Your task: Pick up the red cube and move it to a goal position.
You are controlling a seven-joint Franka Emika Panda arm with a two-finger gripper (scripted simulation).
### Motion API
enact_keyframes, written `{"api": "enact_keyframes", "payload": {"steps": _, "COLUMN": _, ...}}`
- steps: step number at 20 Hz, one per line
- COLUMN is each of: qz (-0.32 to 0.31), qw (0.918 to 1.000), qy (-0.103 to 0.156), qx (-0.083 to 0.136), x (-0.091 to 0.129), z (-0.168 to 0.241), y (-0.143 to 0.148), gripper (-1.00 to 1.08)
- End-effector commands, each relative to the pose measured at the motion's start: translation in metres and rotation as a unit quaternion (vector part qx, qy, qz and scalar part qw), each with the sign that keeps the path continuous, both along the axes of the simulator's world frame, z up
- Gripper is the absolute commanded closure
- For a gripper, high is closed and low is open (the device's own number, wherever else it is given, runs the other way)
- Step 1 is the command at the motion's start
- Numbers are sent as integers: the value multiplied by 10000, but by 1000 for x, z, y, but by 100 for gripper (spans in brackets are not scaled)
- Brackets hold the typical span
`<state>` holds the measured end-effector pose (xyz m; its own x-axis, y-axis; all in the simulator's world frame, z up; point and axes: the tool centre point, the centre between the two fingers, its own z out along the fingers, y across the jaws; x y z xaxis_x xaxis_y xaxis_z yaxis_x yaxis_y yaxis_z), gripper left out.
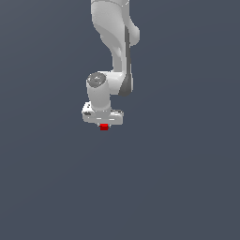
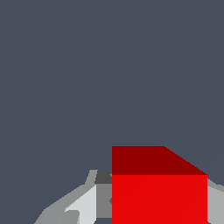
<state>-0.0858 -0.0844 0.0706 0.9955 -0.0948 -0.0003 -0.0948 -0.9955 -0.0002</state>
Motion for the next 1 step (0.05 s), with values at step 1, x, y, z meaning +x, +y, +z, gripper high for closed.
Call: {"api": "enact_keyframes", "payload": {"steps": 1, "qz": 5, "qw": 10000, "qy": -1, "qx": 1, "x": -2, "z": 1, "y": -1, "gripper": 108}}
